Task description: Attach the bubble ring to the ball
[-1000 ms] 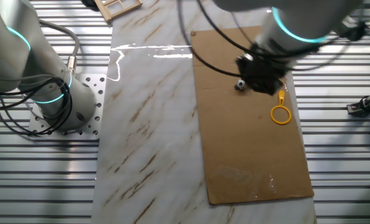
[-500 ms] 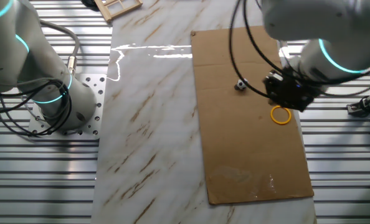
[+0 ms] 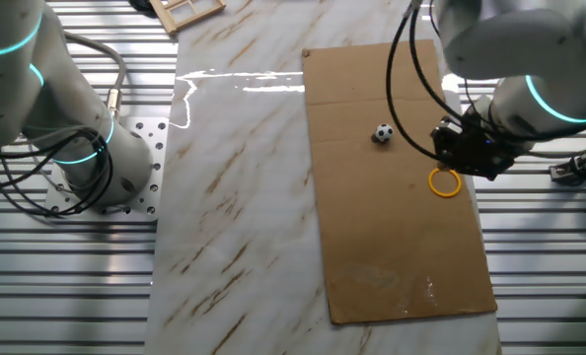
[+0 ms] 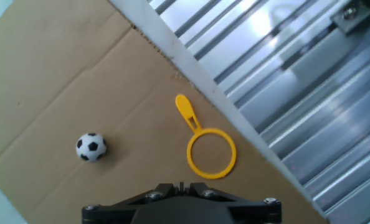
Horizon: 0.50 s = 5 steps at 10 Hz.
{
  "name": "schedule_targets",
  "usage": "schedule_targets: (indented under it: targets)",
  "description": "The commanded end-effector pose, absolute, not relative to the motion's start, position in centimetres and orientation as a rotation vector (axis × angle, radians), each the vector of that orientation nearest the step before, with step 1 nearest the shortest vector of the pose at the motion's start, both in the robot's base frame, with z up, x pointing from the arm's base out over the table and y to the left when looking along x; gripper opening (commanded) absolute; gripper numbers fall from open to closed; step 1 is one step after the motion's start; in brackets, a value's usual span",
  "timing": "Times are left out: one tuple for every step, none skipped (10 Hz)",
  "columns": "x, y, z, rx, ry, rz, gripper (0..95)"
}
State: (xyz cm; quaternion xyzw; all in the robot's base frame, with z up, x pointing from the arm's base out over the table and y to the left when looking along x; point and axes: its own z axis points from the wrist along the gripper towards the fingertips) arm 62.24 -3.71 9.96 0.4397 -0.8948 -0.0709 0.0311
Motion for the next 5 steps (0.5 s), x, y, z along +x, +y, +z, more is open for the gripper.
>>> schedule_targets:
  targets:
    - [62.08, -3.74, 9.99, 1.337, -2.716, -0.237, 0.0]
    - [62.08, -3.74, 9.99, 1.338, -2.698, -0.238, 0.0]
    - [62.08, -3.74, 9.99, 1.329, -2.695, -0.230, 0.0]
    - [62.08, -3.74, 9.99, 1.327, -2.691, -0.213, 0.0]
    - [62.08, -3.74, 9.99, 1.343, -2.682, -0.209, 0.0]
